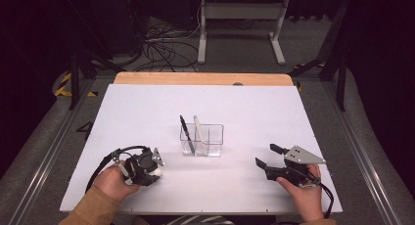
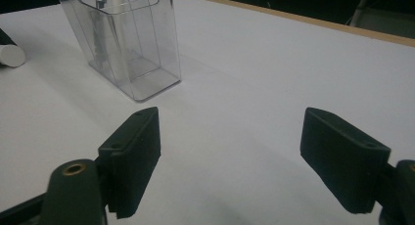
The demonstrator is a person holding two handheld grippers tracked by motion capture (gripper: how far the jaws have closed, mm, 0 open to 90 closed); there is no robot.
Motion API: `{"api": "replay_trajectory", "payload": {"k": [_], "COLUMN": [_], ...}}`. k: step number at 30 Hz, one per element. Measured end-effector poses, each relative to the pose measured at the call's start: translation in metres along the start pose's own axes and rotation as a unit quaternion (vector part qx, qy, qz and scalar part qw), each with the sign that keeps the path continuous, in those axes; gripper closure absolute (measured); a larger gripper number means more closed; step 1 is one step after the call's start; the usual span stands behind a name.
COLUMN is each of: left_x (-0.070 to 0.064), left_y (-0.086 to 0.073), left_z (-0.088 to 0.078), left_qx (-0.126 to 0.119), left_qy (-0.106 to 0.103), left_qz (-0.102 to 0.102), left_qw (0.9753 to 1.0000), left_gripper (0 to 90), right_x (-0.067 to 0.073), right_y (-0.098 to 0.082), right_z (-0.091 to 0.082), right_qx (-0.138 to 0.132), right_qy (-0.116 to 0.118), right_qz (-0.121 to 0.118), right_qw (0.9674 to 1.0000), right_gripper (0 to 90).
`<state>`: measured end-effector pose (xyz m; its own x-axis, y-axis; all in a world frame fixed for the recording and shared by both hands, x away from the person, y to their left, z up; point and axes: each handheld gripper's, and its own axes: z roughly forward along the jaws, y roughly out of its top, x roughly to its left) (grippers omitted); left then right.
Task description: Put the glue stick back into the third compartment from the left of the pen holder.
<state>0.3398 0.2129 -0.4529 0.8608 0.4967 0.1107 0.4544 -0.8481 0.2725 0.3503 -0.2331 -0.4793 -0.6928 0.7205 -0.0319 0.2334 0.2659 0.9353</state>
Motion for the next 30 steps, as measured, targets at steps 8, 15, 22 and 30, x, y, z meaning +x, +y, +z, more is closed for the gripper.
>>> {"api": "replay_trajectory", "payload": {"k": [8, 15, 22, 30], "left_x": [0.000, -0.001, 0.000, 0.004], "left_y": [-0.002, -0.002, -0.002, 0.001], "left_z": [-0.015, -0.018, -0.031, -0.044], "left_qx": [-0.036, -0.042, -0.085, -0.135], "left_qy": [0.011, 0.012, 0.017, 0.016], "left_qz": [-0.004, -0.005, -0.011, -0.016], "left_qw": [0.9993, 0.9990, 0.9962, 0.9905], "left_gripper": [67.9, 67.9, 67.9, 67.8], "right_x": [0.000, 0.000, 0.000, 0.000], "right_y": [0.000, 0.000, 0.000, 0.000], "right_z": [0.000, 0.000, 0.000, 0.000], "right_qx": [0.001, 0.000, 0.000, 0.004], "right_qy": [-0.001, 0.000, -0.001, -0.003], "right_qz": [0.000, 0.000, 0.000, 0.000], "right_qw": [1.0000, 1.0000, 1.0000, 1.0000], "right_gripper": [23.6, 23.7, 23.6, 23.4]}}
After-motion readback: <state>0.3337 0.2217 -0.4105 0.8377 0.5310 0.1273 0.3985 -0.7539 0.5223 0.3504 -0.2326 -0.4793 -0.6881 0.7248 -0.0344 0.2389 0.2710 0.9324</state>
